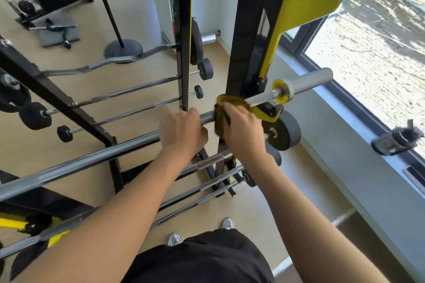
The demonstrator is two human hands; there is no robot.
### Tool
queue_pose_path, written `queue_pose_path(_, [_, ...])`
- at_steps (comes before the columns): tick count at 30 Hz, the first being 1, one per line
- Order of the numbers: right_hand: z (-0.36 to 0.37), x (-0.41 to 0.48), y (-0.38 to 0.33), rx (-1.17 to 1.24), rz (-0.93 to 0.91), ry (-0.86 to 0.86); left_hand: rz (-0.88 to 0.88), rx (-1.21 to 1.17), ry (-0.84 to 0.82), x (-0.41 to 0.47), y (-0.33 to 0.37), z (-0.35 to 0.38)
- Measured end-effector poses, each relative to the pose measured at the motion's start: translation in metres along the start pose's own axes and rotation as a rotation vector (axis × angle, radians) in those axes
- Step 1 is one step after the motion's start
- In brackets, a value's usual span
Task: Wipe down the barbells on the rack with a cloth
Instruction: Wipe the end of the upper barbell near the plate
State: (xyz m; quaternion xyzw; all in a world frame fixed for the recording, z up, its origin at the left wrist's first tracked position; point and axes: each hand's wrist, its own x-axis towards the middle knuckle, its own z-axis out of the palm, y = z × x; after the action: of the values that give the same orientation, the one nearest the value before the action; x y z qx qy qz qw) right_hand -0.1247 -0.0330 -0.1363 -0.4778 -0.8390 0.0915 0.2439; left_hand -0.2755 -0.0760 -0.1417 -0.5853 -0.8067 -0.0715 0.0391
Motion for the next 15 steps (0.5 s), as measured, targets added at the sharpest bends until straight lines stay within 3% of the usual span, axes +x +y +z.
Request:
queue_pose_path(1, [-0.001, -0.004, 0.004, 0.041, -0.073, -0.052, 0.049, 0.032, 0.08, -0.008, -0.002, 0.006])
queue_pose_path(3, [-0.012, 0.005, 0.019, 0.038, -0.098, 0.004, 0.131, 0.076, 0.151, -0.013, -0.006, 0.017])
queue_pose_path(6, [-0.011, 0.022, 0.031, -0.049, 0.169, 0.13, 0.107, 0.13, 0.124, -0.011, -0.001, 0.015])
queue_pose_path(7, [-0.005, 0.02, 0.024, -0.06, 0.176, 0.119, 0.072, 0.119, 0.1, -0.008, 0.005, 0.011])
queue_pose_path(10, [0.007, 0.003, 0.009, 0.1, -0.084, -0.054, -0.043, 0.029, -0.044, 0.007, 0.014, 0.003])
queue_pose_path(12, [-0.001, 0.008, 0.02, 0.165, -0.172, -0.067, -0.067, -0.013, -0.118, 0.015, 0.014, 0.001])
queue_pose_path(15, [-0.013, 0.024, 0.038, 0.095, 0.109, 0.126, -0.057, 0.001, -0.199, 0.022, 0.011, -0.003])
